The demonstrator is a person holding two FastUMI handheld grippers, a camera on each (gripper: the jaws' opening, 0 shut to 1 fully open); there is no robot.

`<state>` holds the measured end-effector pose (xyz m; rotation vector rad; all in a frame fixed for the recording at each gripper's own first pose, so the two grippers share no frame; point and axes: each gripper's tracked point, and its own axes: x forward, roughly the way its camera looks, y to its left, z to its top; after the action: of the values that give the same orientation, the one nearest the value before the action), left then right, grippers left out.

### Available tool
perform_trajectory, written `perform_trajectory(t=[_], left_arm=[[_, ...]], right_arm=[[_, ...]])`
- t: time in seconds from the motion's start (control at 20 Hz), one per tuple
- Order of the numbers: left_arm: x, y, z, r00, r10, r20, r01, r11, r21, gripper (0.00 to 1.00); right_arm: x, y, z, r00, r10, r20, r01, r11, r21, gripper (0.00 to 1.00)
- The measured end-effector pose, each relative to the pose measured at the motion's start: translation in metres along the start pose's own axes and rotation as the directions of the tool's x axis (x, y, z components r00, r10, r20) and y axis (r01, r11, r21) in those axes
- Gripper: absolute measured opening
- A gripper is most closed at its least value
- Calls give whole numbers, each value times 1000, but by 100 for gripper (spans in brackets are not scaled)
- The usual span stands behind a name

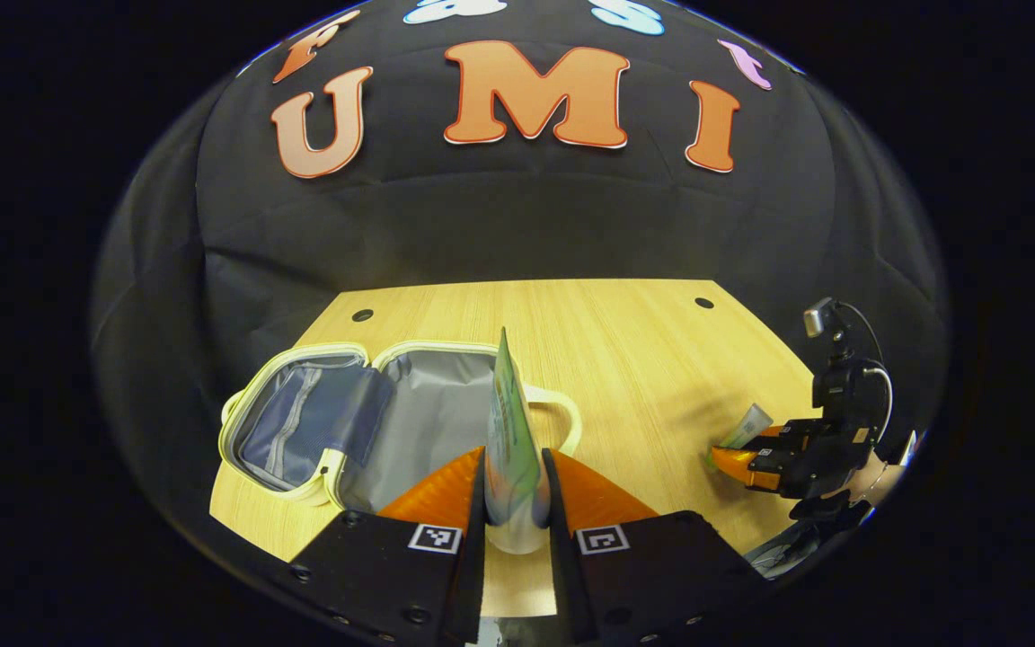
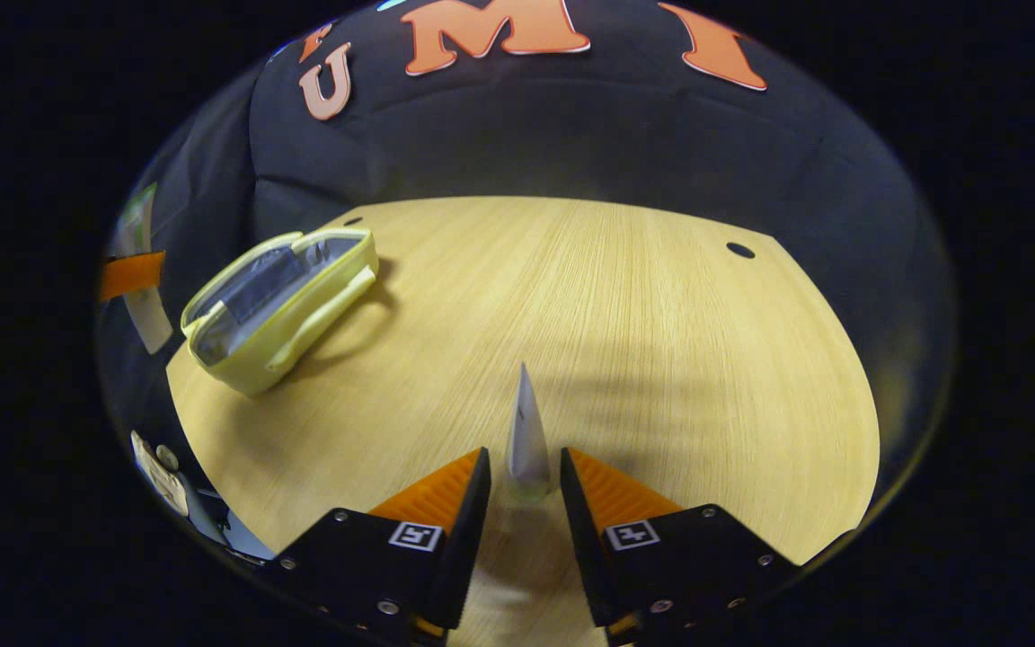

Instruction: First open the suitcase, pack the skin care products into it, and then close the suitcase.

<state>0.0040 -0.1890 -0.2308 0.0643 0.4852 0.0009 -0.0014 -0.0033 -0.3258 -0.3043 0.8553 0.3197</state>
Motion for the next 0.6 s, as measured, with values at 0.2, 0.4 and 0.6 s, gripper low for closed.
perform_trajectory(t=[0.2,0.4,0.6], left_arm=[[0,11,-1,999,-29,-23,28,999,-28,32],[-3,32,11,988,-108,-114,99,992,-83,32],[13,84,35,973,-116,-198,122,992,16,32]], right_arm=[[-9,9,9,1000,16,-14,-15,999,50,36],[-41,33,46,999,46,20,-47,996,73,31],[-59,63,79,995,77,62,-84,989,121,31]])
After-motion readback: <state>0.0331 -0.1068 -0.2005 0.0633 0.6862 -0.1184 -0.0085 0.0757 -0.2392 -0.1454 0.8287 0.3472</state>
